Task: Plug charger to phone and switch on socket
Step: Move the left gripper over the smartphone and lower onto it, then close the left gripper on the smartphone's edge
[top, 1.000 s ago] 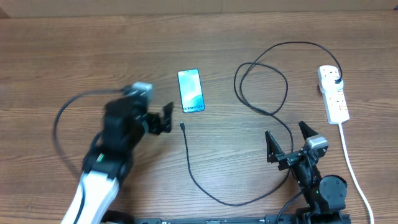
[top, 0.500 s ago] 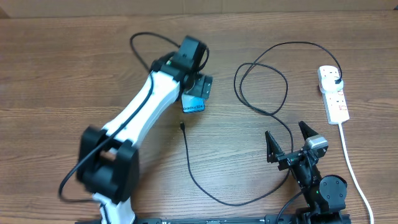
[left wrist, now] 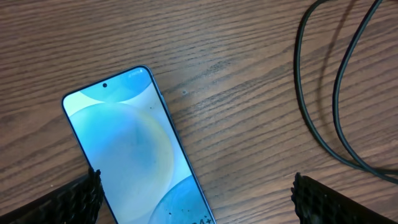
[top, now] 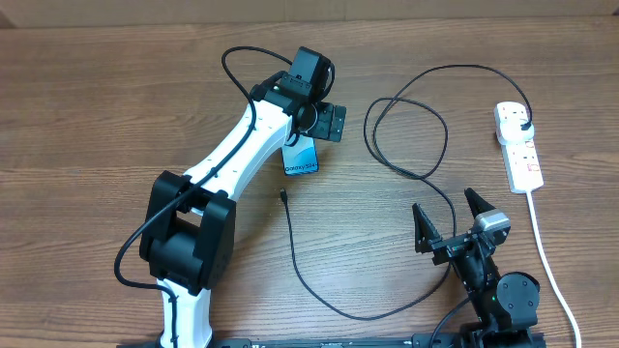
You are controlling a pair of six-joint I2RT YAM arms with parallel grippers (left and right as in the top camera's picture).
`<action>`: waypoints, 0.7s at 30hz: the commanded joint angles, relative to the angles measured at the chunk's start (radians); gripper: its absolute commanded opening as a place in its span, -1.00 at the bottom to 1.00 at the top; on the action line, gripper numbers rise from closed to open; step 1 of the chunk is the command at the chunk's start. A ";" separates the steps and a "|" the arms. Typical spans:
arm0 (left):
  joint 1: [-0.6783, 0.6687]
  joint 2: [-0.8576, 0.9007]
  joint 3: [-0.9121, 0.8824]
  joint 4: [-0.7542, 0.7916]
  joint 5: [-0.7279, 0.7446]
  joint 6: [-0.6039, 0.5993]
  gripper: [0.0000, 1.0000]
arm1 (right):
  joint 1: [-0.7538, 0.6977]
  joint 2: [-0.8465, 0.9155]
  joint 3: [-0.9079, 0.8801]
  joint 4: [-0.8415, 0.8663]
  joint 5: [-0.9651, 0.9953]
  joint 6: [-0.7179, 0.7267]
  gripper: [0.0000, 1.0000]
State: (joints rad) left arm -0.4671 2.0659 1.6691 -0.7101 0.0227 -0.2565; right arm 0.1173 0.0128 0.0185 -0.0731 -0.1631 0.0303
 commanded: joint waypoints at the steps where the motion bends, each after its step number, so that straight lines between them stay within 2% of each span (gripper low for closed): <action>1: 0.003 0.024 0.027 -0.004 -0.022 -0.029 1.00 | -0.006 -0.010 -0.011 0.003 0.012 0.006 1.00; 4: 0.003 0.049 0.027 -0.026 -0.095 -0.127 1.00 | -0.006 -0.010 -0.011 0.003 0.012 0.006 1.00; 10: 0.005 0.102 0.027 -0.036 -0.116 -0.248 1.00 | -0.006 -0.010 -0.011 0.003 0.012 0.006 1.00; 21: 0.021 0.153 0.027 -0.054 -0.137 -0.309 1.00 | -0.006 -0.010 -0.011 0.003 0.013 0.006 1.00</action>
State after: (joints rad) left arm -0.4553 2.1967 1.6745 -0.7582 -0.0895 -0.5255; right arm 0.1173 0.0128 0.0185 -0.0727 -0.1627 0.0303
